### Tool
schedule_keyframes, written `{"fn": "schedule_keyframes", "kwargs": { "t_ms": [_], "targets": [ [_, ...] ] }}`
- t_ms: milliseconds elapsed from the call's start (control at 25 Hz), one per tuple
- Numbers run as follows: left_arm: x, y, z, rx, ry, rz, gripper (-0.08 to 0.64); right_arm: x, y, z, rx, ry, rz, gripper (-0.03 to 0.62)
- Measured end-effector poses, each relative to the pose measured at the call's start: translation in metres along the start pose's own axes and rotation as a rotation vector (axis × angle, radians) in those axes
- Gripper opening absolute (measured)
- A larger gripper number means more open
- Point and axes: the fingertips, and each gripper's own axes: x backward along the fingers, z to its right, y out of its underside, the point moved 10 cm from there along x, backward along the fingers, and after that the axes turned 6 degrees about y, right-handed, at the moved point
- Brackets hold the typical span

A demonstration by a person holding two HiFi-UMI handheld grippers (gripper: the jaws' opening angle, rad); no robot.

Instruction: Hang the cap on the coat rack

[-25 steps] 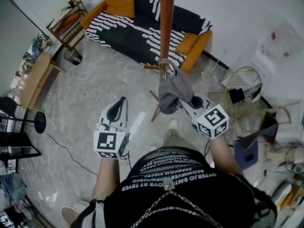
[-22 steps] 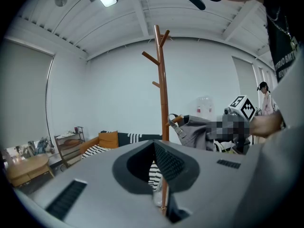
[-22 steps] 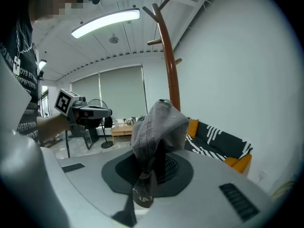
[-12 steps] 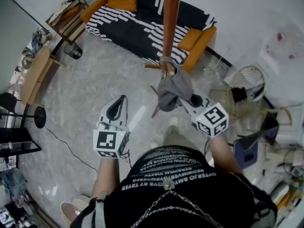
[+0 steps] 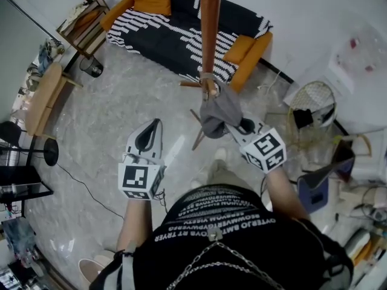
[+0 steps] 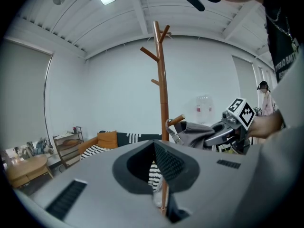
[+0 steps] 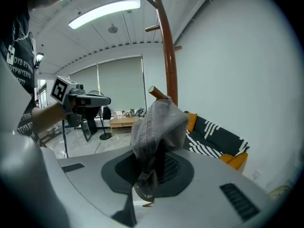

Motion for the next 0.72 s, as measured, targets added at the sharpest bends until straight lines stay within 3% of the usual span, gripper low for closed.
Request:
{"fn": "schedule_keyframes", "kwargs": {
  "t_ms": [360,560,720],
  "targets": [
    [0.012,0.003,0.01,-0.019,0.009,-0.002,0.003,0.01,0.003,-0.002,-0.012,0.023,-0.015,0.035],
    [0.022,0.003,0.018,-0.028,-0.002,0.0,0.003,0.014,0.012,-0.002,0.006,0.014,-0.065,0.145],
    [0.035,0.003,0.016,-0.032,-0.016,0.004,0.003,0.022,0.009,-0.002,-0.01,0.034,-0.048,0.163]
  ]
}}
